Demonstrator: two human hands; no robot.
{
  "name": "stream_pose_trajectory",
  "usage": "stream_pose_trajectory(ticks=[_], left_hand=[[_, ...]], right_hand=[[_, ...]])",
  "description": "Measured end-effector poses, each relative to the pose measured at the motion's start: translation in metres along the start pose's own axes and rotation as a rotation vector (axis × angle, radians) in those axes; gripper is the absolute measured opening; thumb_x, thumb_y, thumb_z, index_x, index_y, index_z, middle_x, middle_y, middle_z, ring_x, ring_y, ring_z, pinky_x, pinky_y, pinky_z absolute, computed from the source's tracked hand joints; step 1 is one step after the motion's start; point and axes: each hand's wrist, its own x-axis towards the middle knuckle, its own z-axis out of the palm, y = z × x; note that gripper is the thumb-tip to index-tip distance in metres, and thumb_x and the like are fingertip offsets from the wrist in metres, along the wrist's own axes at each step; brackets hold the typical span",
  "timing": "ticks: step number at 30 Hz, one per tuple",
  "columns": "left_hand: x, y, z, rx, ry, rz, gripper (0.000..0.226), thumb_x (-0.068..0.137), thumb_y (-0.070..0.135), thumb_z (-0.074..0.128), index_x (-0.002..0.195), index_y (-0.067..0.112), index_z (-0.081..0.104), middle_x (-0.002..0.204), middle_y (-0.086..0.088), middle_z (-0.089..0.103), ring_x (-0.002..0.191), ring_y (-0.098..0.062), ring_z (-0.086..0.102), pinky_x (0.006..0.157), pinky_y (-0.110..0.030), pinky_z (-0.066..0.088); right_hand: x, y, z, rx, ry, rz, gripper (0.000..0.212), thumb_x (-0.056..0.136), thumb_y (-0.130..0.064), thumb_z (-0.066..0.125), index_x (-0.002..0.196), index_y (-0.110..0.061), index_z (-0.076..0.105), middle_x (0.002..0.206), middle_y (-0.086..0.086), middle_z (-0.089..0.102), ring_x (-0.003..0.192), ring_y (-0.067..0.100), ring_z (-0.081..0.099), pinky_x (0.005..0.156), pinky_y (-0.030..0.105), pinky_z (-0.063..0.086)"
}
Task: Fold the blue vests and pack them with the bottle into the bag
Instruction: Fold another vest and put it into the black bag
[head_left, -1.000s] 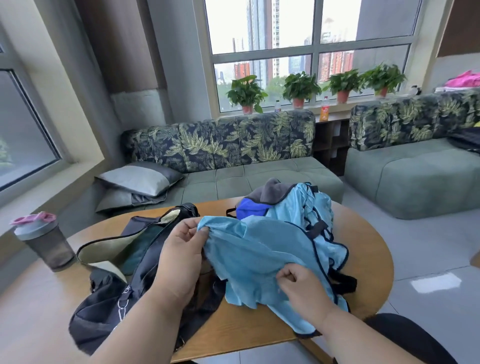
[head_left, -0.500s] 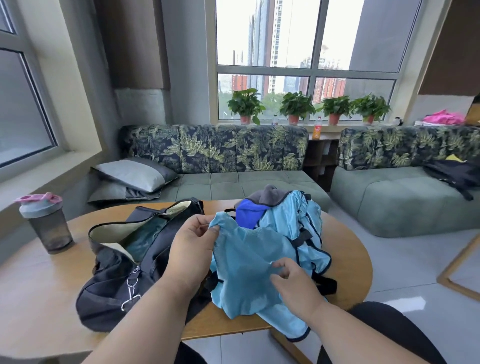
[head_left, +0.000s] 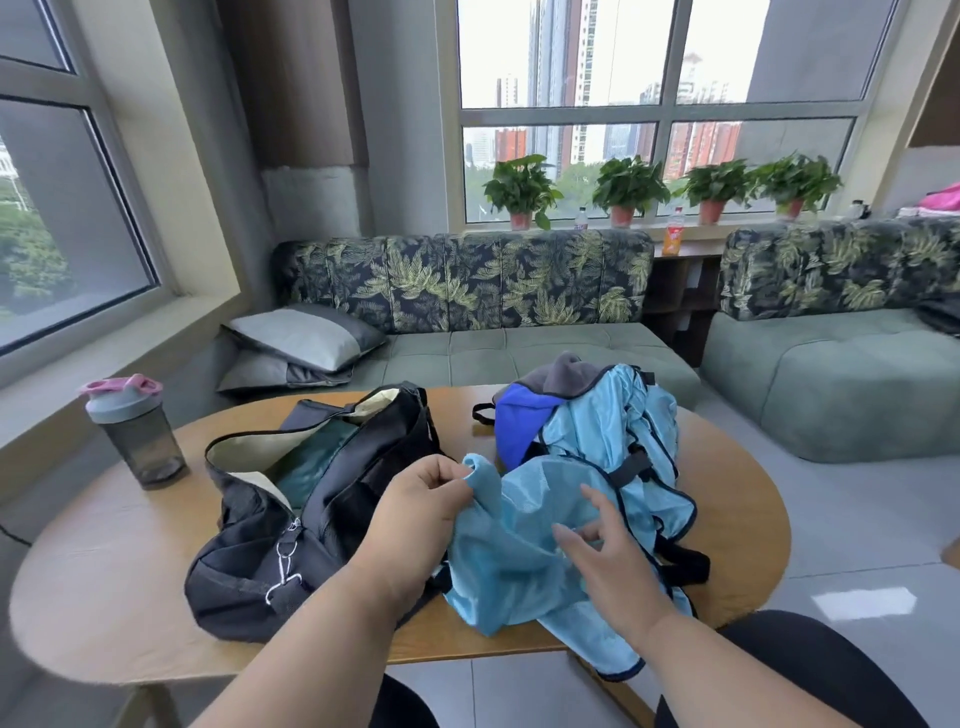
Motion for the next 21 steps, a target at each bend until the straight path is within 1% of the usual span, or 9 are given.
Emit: stream_pose_trajectory(ticks=[2,4,6,8,11,14,16,19,21], left_hand=[[0.001,-0.005,0.007,0.011,-0.013,-0.098,0.007,0.069,0.012,0.063,0.071,0.018,0.060,0.076,-0.014,0.060,0.061,-0.023,0.052,0.050,-0.030,0.040],[0.002,-0.018,0.012,-0.022,-0.014,-0.209,0.013,0.065,0.013,0.060,0.078,0.016,0.060,0.081,-0.014,0.058,0.067,-0.024,0.052,0.053,-0.029,0.043],[0.006,-0.033,0.015,-0.183,-0.014,-0.357,0.018,0.073,0.012,0.058,0.091,0.011,0.062,0.090,-0.016,0.062,0.075,-0.029,0.059,0.062,-0.034,0.052],[0.011,-0.045,0.013,-0.413,0.054,-0.460,0.018,0.082,0.011,0.057,0.098,0.007,0.063,0.097,-0.016,0.063,0.080,-0.034,0.065,0.074,-0.041,0.059],[0.019,-0.057,0.008,-0.574,0.242,-0.542,0.041,0.095,0.025,0.064,0.129,0.004,0.057,0.105,-0.014,0.055,0.088,-0.031,0.069,0.069,-0.039,0.056],[0.021,-0.065,0.009,-0.574,0.229,-0.626,0.065,0.095,0.032,0.073,0.146,0.002,0.048,0.116,-0.020,0.062,0.091,-0.030,0.072,0.060,-0.036,0.060],[0.020,-0.068,0.013,-0.515,0.187,-0.657,0.063,0.092,0.035,0.078,0.141,0.005,0.052,0.121,-0.022,0.065,0.090,-0.029,0.072,0.055,-0.031,0.060],[0.017,-0.072,0.022,-0.384,0.136,-0.646,0.040,0.093,0.032,0.078,0.121,0.007,0.063,0.115,-0.019,0.069,0.094,-0.028,0.072,0.061,-0.027,0.055],[0.016,-0.076,0.027,-0.294,0.111,-0.641,0.028,0.094,0.030,0.078,0.112,0.013,0.067,0.112,-0.018,0.072,0.099,-0.027,0.074,0.066,-0.028,0.056]], right_hand=[[0.005,0.008,-0.001,-0.071,-0.019,0.039,0.076,0.090,-0.056,0.073,0.155,-0.043,0.035,0.099,0.004,0.065,0.081,0.011,0.064,0.073,0.024,0.048],[0.009,0.017,0.001,-0.167,-0.085,0.087,0.088,0.083,-0.069,0.071,0.157,-0.039,0.034,0.105,-0.005,0.067,0.094,0.011,0.067,0.082,0.026,0.051],[0.012,0.025,0.006,-0.233,-0.162,0.123,0.102,0.074,-0.079,0.066,0.160,-0.037,0.033,0.130,-0.016,0.065,0.119,0.010,0.063,0.104,0.032,0.050],[0.015,0.028,0.009,-0.301,-0.181,0.128,0.100,0.072,-0.081,0.063,0.158,-0.039,0.034,0.146,-0.020,0.055,0.136,0.012,0.053,0.115,0.034,0.043],[0.016,0.026,0.012,-0.349,-0.173,0.130,0.067,0.079,-0.078,0.063,0.137,-0.046,0.052,0.130,-0.027,0.063,0.125,0.009,0.060,0.109,0.033,0.048],[0.017,0.026,0.011,-0.370,-0.162,0.120,0.033,0.087,-0.069,0.064,0.109,-0.045,0.061,0.105,-0.025,0.069,0.102,0.003,0.065,0.096,0.033,0.055],[0.017,0.024,0.011,-0.380,-0.148,0.120,0.024,0.090,-0.064,0.064,0.099,-0.041,0.063,0.094,-0.020,0.071,0.092,0.005,0.066,0.086,0.031,0.056],[0.016,0.021,0.012,-0.398,-0.144,0.128,0.021,0.091,-0.057,0.065,0.090,-0.037,0.063,0.084,-0.014,0.071,0.082,0.008,0.066,0.069,0.027,0.049],[0.016,0.021,0.013,-0.401,-0.150,0.127,0.019,0.091,-0.053,0.066,0.087,-0.035,0.064,0.082,-0.013,0.072,0.079,0.007,0.065,0.066,0.025,0.047]])
